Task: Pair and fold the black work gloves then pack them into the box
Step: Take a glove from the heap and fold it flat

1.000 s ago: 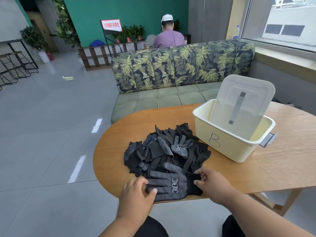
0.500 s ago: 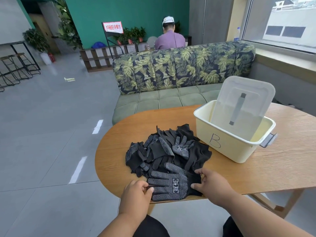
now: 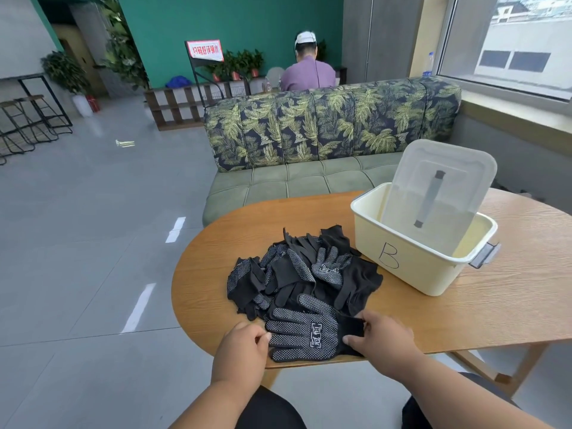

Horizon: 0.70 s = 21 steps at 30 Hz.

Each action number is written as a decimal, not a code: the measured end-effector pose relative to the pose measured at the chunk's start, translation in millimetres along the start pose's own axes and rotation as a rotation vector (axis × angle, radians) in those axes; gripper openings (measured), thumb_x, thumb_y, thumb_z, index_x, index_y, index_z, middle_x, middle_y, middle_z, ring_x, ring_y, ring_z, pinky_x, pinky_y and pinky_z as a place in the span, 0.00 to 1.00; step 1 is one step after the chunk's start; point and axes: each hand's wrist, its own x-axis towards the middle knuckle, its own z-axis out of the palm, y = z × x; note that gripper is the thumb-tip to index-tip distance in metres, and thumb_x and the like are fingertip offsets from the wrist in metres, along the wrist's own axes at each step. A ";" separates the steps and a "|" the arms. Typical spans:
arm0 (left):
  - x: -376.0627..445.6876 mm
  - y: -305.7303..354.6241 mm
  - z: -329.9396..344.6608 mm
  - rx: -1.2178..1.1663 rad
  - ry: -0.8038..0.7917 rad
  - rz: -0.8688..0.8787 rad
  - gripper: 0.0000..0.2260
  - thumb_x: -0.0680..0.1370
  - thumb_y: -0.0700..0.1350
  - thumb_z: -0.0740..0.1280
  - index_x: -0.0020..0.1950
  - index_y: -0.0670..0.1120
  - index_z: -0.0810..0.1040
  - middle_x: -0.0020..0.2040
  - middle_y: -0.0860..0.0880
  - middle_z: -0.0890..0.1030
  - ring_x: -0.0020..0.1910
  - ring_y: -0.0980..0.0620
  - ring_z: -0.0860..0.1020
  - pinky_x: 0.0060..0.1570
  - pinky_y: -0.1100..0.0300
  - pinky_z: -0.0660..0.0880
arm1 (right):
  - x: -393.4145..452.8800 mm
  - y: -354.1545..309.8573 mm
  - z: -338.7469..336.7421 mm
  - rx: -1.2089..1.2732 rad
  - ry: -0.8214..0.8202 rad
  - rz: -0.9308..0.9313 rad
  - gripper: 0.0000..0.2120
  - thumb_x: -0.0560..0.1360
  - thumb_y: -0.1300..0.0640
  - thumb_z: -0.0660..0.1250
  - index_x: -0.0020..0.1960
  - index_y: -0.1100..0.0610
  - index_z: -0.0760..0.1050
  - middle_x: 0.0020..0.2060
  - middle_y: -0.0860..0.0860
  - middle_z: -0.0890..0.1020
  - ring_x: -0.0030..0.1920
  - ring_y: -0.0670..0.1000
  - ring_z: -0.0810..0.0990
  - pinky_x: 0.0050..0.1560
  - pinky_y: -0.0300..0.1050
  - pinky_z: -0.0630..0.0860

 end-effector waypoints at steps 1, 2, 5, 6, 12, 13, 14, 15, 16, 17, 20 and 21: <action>0.7 -0.1 -0.7 0.007 0.001 0.003 0.08 0.82 0.52 0.66 0.47 0.54 0.83 0.46 0.59 0.77 0.47 0.57 0.75 0.45 0.61 0.73 | -0.9 -1.0 -0.2 0.000 0.006 0.012 0.15 0.73 0.34 0.71 0.58 0.36 0.76 0.41 0.40 0.81 0.56 0.50 0.76 0.58 0.50 0.69; 1.6 0.1 -1.8 0.016 0.002 0.004 0.08 0.82 0.53 0.66 0.46 0.55 0.82 0.46 0.59 0.77 0.46 0.58 0.75 0.44 0.62 0.74 | -1.5 -2.2 -0.4 -0.003 0.008 0.022 0.15 0.73 0.34 0.71 0.57 0.36 0.75 0.42 0.40 0.81 0.56 0.50 0.76 0.58 0.51 0.68; 4.2 0.9 -4.3 0.038 0.005 -0.002 0.10 0.82 0.53 0.65 0.42 0.57 0.77 0.44 0.60 0.77 0.44 0.58 0.76 0.39 0.64 0.71 | -3.2 -4.8 -1.2 -0.013 0.000 0.041 0.15 0.72 0.33 0.70 0.55 0.36 0.75 0.43 0.40 0.81 0.57 0.51 0.76 0.57 0.51 0.66; 5.2 0.2 -4.1 0.041 0.016 -0.004 0.10 0.82 0.53 0.65 0.41 0.57 0.76 0.44 0.60 0.77 0.44 0.57 0.76 0.39 0.64 0.71 | -3.2 -5.4 -1.9 -0.010 0.001 0.046 0.14 0.72 0.33 0.70 0.53 0.36 0.74 0.42 0.40 0.81 0.57 0.51 0.76 0.58 0.51 0.66; 10.4 -9.6 0.2 0.048 0.031 -0.011 0.09 0.81 0.53 0.67 0.41 0.54 0.80 0.46 0.59 0.78 0.52 0.55 0.75 0.48 0.60 0.74 | -2.5 -5.3 -2.2 0.014 0.003 0.070 0.11 0.72 0.34 0.71 0.46 0.38 0.74 0.39 0.40 0.81 0.54 0.50 0.75 0.57 0.51 0.66; 9.9 -9.2 0.3 0.044 0.022 -0.011 0.09 0.81 0.54 0.67 0.43 0.55 0.81 0.48 0.60 0.78 0.53 0.55 0.75 0.50 0.60 0.74 | -2.8 -4.9 -1.5 0.011 0.011 0.066 0.11 0.72 0.34 0.71 0.46 0.38 0.74 0.38 0.40 0.81 0.54 0.50 0.75 0.57 0.51 0.66; 9.0 -8.3 1.1 0.037 0.020 -0.006 0.07 0.81 0.54 0.67 0.45 0.56 0.82 0.49 0.61 0.78 0.54 0.56 0.74 0.51 0.61 0.74 | -3.1 -4.3 -0.9 0.009 0.020 0.063 0.11 0.73 0.34 0.70 0.46 0.38 0.74 0.38 0.40 0.81 0.54 0.50 0.75 0.57 0.51 0.66; 7.4 -7.3 1.4 0.026 0.024 -0.001 0.06 0.80 0.55 0.67 0.48 0.56 0.82 0.49 0.61 0.78 0.55 0.56 0.74 0.52 0.61 0.74 | -3.4 -4.1 -0.7 0.006 0.028 0.059 0.11 0.73 0.34 0.70 0.47 0.38 0.74 0.39 0.40 0.81 0.54 0.50 0.75 0.57 0.51 0.67; 5.2 -6.4 1.7 0.018 0.027 0.004 0.06 0.80 0.56 0.67 0.52 0.57 0.81 0.50 0.62 0.77 0.55 0.57 0.74 0.54 0.61 0.75 | -3.5 -4.2 -0.9 0.007 0.034 0.053 0.10 0.74 0.34 0.70 0.48 0.38 0.75 0.39 0.40 0.81 0.54 0.50 0.75 0.58 0.51 0.67; 2.3 -5.7 2.4 0.016 0.032 0.011 0.07 0.80 0.57 0.67 0.56 0.58 0.80 0.53 0.63 0.77 0.56 0.57 0.74 0.56 0.61 0.75 | -3.4 -4.0 -0.9 0.007 0.034 0.050 0.10 0.74 0.34 0.70 0.49 0.38 0.75 0.39 0.40 0.80 0.54 0.50 0.76 0.59 0.51 0.67; -7.5 -5.0 7.4 0.032 0.024 0.098 0.17 0.79 0.59 0.66 0.67 0.59 0.76 0.61 0.61 0.75 0.63 0.56 0.71 0.64 0.59 0.73 | -0.9 -1.3 -1.3 0.007 0.014 0.049 0.12 0.73 0.34 0.70 0.51 0.39 0.76 0.41 0.40 0.81 0.55 0.49 0.76 0.60 0.52 0.67; -11.3 -4.4 9.1 0.040 0.000 0.138 0.19 0.79 0.60 0.66 0.69 0.60 0.75 0.64 0.60 0.74 0.65 0.55 0.70 0.67 0.58 0.71 | 0.1 0.1 -2.2 0.008 0.008 0.048 0.12 0.73 0.34 0.71 0.50 0.39 0.76 0.41 0.40 0.81 0.55 0.49 0.76 0.59 0.52 0.67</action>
